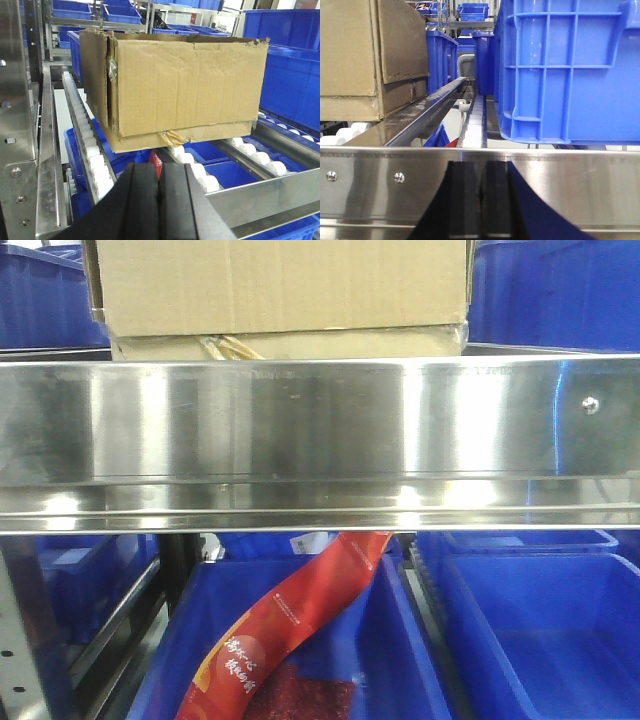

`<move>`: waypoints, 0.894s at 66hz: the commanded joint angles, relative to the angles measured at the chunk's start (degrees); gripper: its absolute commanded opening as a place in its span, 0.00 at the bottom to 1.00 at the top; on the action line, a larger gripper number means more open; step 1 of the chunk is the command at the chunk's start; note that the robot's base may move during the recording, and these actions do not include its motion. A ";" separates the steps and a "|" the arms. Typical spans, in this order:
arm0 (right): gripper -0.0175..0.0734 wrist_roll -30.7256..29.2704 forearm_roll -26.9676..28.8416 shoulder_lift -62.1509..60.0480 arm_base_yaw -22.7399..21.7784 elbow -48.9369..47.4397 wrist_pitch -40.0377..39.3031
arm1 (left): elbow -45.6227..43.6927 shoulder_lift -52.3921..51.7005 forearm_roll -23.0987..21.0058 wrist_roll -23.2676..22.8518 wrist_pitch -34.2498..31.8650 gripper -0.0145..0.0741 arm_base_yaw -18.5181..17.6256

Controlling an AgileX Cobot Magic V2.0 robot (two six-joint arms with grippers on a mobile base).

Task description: Stack two boxes on right shelf middle

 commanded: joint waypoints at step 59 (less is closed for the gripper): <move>0.01 -0.18 0.16 -0.22 -0.24 0.13 -1.38 | 23.96 -13.80 -6.95 16.42 -21.67 0.06 15.68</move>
